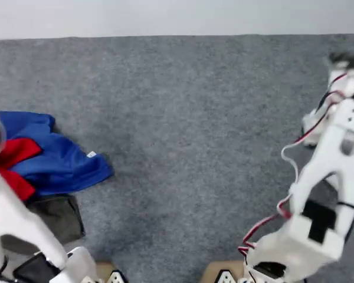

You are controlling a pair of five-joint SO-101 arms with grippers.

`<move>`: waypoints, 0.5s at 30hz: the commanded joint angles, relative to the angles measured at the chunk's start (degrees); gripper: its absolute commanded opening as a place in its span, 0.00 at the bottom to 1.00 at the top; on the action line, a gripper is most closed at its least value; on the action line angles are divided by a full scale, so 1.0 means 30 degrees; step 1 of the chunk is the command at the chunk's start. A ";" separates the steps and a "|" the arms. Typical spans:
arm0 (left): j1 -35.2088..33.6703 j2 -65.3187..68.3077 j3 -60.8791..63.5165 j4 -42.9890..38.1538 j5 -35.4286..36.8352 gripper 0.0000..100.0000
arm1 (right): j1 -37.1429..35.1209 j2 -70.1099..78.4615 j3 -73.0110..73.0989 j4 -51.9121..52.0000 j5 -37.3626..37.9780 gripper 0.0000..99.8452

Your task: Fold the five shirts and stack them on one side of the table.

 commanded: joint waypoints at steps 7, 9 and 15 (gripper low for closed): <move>-0.3106 -0.0498 -0.2447 -0.0264 -0.6095 0.21 | -0.0278 -0.4117 0.5333 0.0220 0.0205 0.01; -0.3663 -0.0469 -0.2447 -0.0938 -0.6799 0.21 | -0.0220 -0.4088 0.5363 0.0308 0.0234 0.01; -0.4659 -0.0469 -0.0952 -0.3341 -0.8586 0.21 | -0.0278 -0.4117 0.5363 0.0659 0.0205 0.01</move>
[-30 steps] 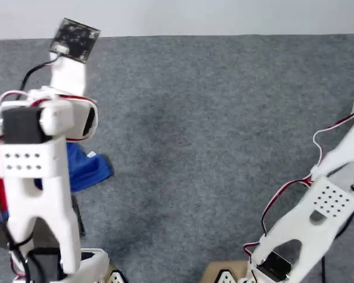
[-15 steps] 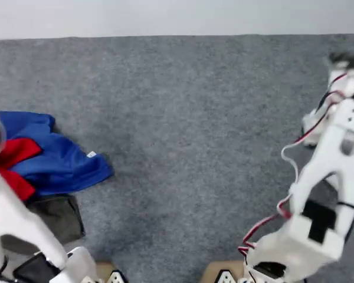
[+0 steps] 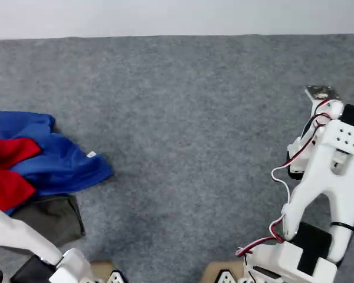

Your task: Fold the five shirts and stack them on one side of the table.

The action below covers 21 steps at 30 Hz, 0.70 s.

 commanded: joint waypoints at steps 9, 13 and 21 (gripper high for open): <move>-0.0557 -0.0410 0.3473 -0.5744 -0.1641 0.24 | -0.0190 -0.0982 -0.0088 0.0689 0.0205 0.01; -0.0498 -0.0410 0.5407 -0.7502 -0.1641 0.24 | -0.0190 -0.1099 -0.0088 0.0689 0.0205 0.01; -0.0088 -0.0410 0.9128 -1.0081 -0.2227 0.23 | -0.0190 -0.1099 -0.0088 0.0718 0.0176 0.01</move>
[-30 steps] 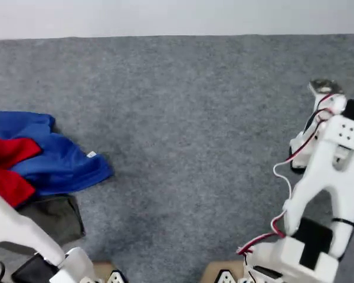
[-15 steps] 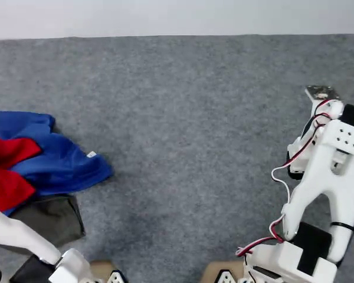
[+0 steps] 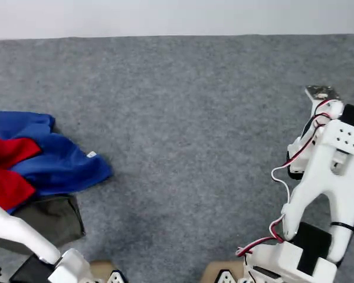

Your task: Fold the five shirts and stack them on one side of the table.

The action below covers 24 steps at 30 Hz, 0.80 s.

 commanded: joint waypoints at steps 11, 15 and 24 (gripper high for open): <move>0.2198 -0.0674 0.0689 -0.3018 -0.0029 0.00 | -0.0103 -0.1158 -0.0088 0.0806 0.0176 0.01; 0.2344 -0.0674 -0.0278 -0.3018 0.0000 0.00 | -0.0103 -0.1158 -0.0088 0.0806 0.0176 0.01; 0.4630 -0.1495 -0.3150 -0.2315 0.4571 0.00 | -0.0103 -0.1158 -0.0205 0.0806 0.0176 0.01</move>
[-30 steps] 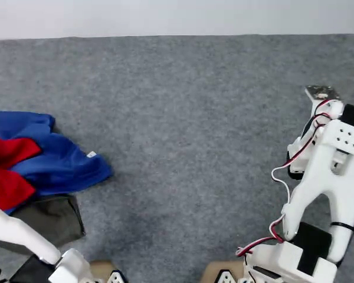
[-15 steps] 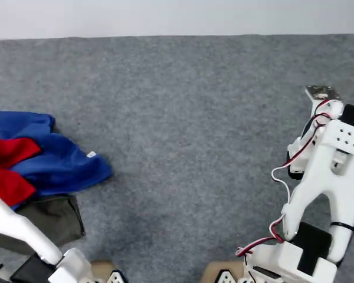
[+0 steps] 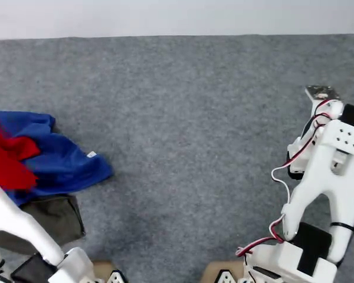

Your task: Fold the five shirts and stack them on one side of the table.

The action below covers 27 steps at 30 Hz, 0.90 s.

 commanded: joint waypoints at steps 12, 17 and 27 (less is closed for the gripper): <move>1.1780 -0.3722 -0.2564 0.0645 0.5597 0.00 | -0.0103 -0.2623 -0.0117 0.0806 0.0176 0.01; 1.6410 -0.3897 -0.3443 0.0733 0.6974 0.00 | -0.0103 -0.3853 -0.0088 0.0806 0.0205 0.01; 1.7201 -0.2110 0.5201 0.4278 0.6974 0.01 | -0.0103 -0.4996 -0.0088 0.0806 0.0234 0.01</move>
